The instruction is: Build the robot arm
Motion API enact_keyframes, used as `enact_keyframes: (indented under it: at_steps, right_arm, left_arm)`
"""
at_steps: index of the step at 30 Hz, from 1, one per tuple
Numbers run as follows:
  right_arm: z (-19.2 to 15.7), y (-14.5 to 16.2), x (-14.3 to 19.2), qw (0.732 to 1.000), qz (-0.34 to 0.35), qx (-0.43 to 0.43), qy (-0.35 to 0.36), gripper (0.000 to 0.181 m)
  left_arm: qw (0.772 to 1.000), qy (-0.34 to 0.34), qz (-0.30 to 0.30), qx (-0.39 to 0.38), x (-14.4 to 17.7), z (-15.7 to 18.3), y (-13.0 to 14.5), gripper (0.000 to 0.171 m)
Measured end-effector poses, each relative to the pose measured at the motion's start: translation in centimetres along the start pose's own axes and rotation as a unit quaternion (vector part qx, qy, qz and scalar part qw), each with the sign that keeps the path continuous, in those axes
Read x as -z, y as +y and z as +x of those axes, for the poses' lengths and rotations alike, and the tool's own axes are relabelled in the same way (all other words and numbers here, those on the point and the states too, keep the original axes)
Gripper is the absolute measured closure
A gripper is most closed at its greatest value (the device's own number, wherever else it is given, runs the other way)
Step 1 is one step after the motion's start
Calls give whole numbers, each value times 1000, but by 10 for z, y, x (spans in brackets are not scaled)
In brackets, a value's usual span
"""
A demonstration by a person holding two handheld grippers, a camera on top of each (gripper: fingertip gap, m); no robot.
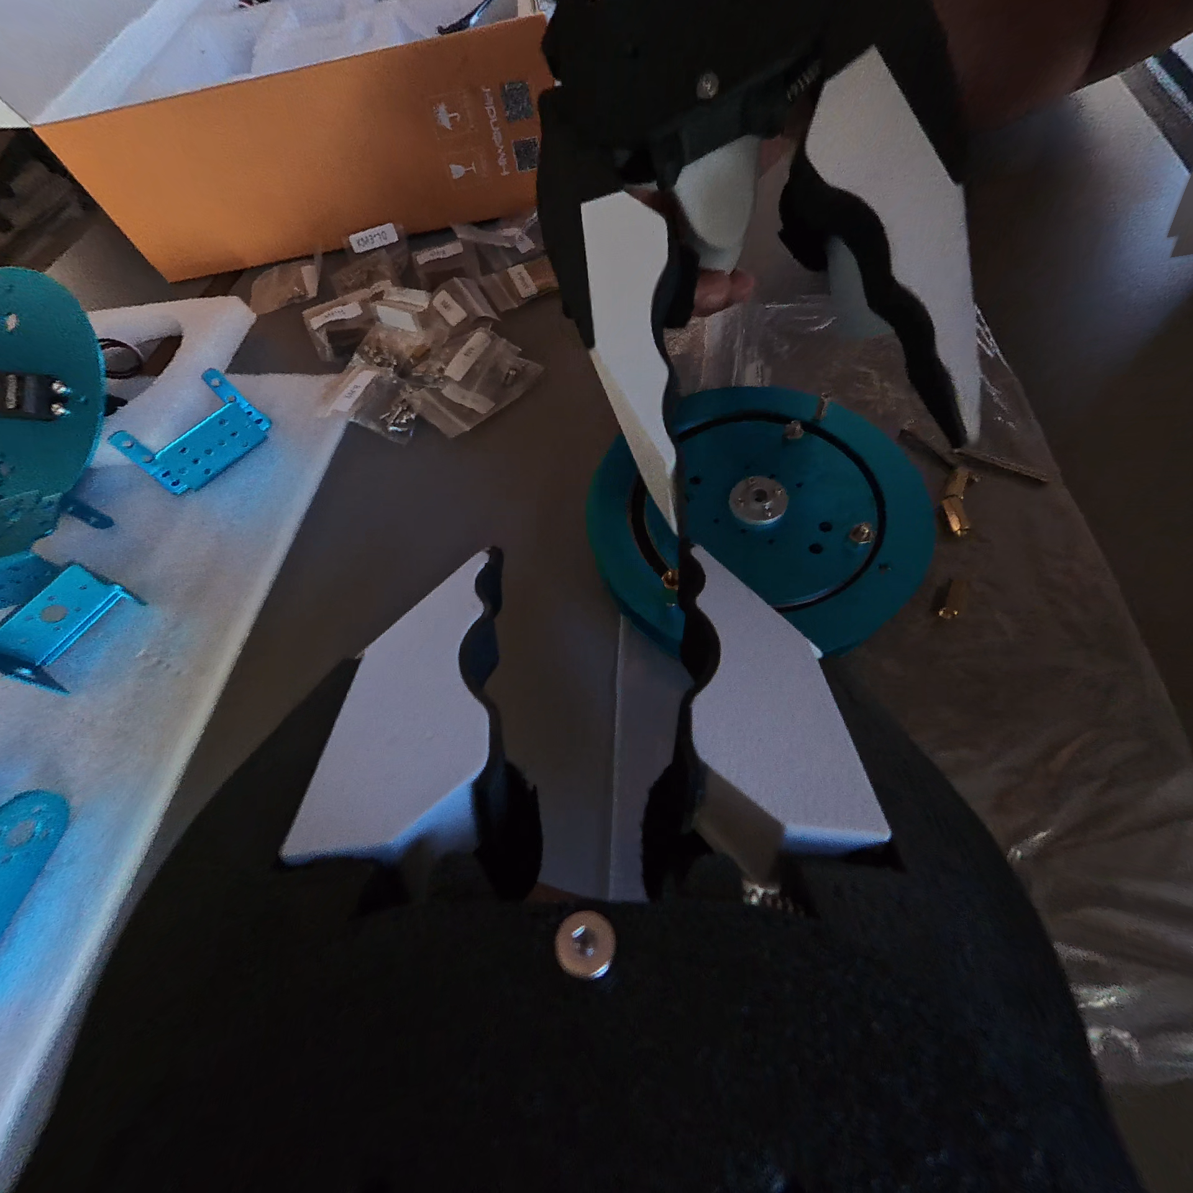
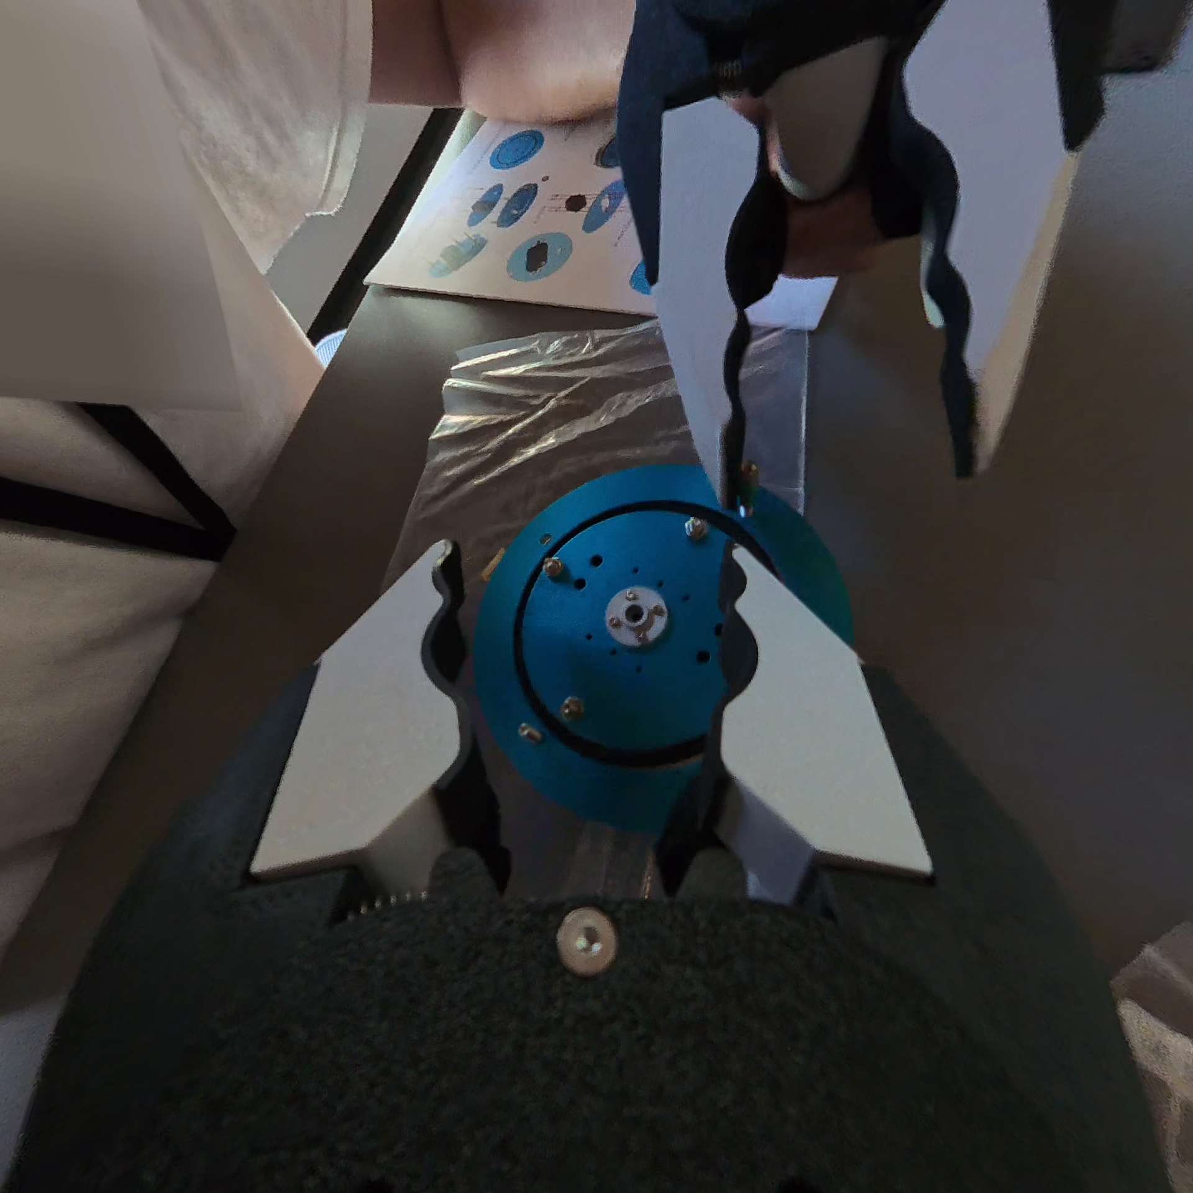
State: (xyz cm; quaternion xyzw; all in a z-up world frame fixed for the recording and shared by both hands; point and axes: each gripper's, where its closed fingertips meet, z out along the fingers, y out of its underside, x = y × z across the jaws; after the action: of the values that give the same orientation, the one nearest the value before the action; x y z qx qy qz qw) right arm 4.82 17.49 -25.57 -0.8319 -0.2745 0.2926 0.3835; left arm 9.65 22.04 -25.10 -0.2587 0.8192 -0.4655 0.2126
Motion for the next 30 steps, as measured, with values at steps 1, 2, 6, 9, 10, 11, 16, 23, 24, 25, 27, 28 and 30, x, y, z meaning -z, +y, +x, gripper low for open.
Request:
enact_keyframes:
  at_steps: [1, 2, 6, 9, 10, 11, 16, 23, 24, 25, 27, 28, 30]
  right_arm:
    - [2, -1, 3, 1000, 8, -1, 5, 103]
    - [5, -3, 4, 1000, 13, 0, 11, 103]
    - [11, -11, -2, 1000, 13, 6, 11, 97]
    - [11, -19, -11, 1000, 14, 25, 0, 93]
    - [12, -18, -14, 1000, 9, 27, -6, 93]
    - [13, -17, -16, 1000, 3, 23, -17, 92]
    - [7, -19, -16, 999, 12, 5, -52, 93]
    - [16, -11, 0, 1000, 11, 8, -21, 98]
    - [17, -13, -3, 1000, 10, 6, -27, 96]
    - [16, -15, -7, 999, 9, 3, -36, 94]
    - [12, -15, -12, 999, 0, 0, -54, 93]
    - [10, -14, -13, 998, -5, 1, -59, 93]
    - [8, -11, -10, 999, -9, 1, -52, 92]
  left_arm:
    - [1000, 1, 2, -2, 2, 2, -1, 117]
    - [1000, 8, 9, 0, 4, 5, -4, 117]
    - [1000, 18, 11, -10, 6, 11, -11, 117]
    - [1000, 12, -5, -18, 3, 9, -4, 117]
    - [1000, 14, -9, -18, 1, 10, -1, 117]
    - [1000, 15, -12, -17, 0, 10, 0, 117]
    - [1000, 1, -19, -14, 4, 0, 7, 117]
    - [1000, 9, -13, -9, 11, 0, 8, 117]
    - [1000, 11, -12, -16, 8, 3, 6, 117]
    - [1000, 12, -11, -23, 4, 5, 4, 117]
    - [999, 8, -13, -30, -1, 4, 2, 117]
    - [999, 3, -17, -31, -1, 1, 3, 117]
    - [1000, 3, -19, -22, 4, -3, 8, 117]
